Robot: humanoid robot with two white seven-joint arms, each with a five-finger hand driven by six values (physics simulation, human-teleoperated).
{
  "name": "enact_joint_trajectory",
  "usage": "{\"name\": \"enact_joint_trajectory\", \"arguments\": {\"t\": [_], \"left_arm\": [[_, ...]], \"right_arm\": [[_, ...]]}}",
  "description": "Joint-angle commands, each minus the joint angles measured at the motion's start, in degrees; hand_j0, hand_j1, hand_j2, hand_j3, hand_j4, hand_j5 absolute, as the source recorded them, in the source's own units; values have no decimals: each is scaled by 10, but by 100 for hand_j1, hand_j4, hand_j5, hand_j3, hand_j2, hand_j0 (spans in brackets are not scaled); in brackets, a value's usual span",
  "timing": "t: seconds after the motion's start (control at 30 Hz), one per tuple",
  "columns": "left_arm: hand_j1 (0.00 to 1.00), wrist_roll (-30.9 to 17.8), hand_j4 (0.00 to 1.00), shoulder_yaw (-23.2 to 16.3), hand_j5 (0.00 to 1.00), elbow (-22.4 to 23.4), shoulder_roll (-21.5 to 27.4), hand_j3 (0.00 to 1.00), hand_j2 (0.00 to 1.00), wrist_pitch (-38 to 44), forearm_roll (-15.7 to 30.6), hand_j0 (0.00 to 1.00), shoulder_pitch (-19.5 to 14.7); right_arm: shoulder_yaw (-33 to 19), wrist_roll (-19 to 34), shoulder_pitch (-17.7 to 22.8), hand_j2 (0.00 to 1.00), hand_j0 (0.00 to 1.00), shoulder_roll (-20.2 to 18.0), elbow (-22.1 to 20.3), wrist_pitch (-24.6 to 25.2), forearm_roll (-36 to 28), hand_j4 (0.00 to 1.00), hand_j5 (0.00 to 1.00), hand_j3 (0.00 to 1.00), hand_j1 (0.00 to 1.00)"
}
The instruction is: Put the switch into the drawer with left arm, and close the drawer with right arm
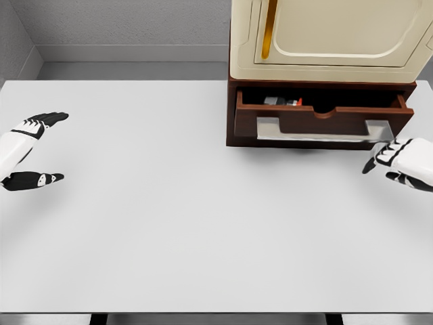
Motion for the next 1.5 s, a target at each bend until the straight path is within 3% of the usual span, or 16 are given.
{"name": "enact_joint_trajectory", "arguments": {"t": [0.0, 0.17, 0.3, 0.73, 0.9, 1.07, 1.37, 1.47], "left_arm": [[100, 0, 100, 0, 100, 0, 0, 100, 100, 1, 4, 100, 0], [100, 0, 100, 0, 100, -1, 0, 100, 100, 1, 4, 100, 0], [100, 0, 100, 0, 100, -1, 0, 100, 100, 1, 4, 100, 0], [100, 0, 100, 0, 100, -1, 0, 100, 100, 1, 4, 100, 0], [100, 0, 100, 0, 100, -1, 0, 100, 100, 1, 4, 100, 0], [100, 0, 100, 0, 100, -2, 0, 100, 100, 1, 4, 100, 0], [100, 0, 100, 0, 100, -1, 0, 100, 100, 1, 4, 100, 0], [100, 0, 100, 0, 100, -2, 0, 100, 100, 1, 4, 100, 0]], "right_arm": [[9, -1, 0, 56, 56, -7, -5, -1, -4, 56, 56, 56, 56], [9, -2, 3, 56, 56, -11, -8, -1, 0, 56, 56, 56, 56], [9, -2, 6, 54, 54, -11, -52, -1, -3, 54, 54, 54, 54], [9, -2, -11, 57, 57, 37, -45, -1, -2, 57, 57, 57, 57], [16, -1, -37, 58, 58, 54, -24, -1, 5, 58, 58, 58, 58], [67, -1, -100, 58, 58, 74, 20, -1, 5, 58, 58, 58, 58], [69, 0, -109, 58, 58, 76, 34, -1, 12, 58, 58, 58, 58], [67, -1, -103, 58, 58, 40, 34, -1, 10, 58, 58, 58, 58]]}}
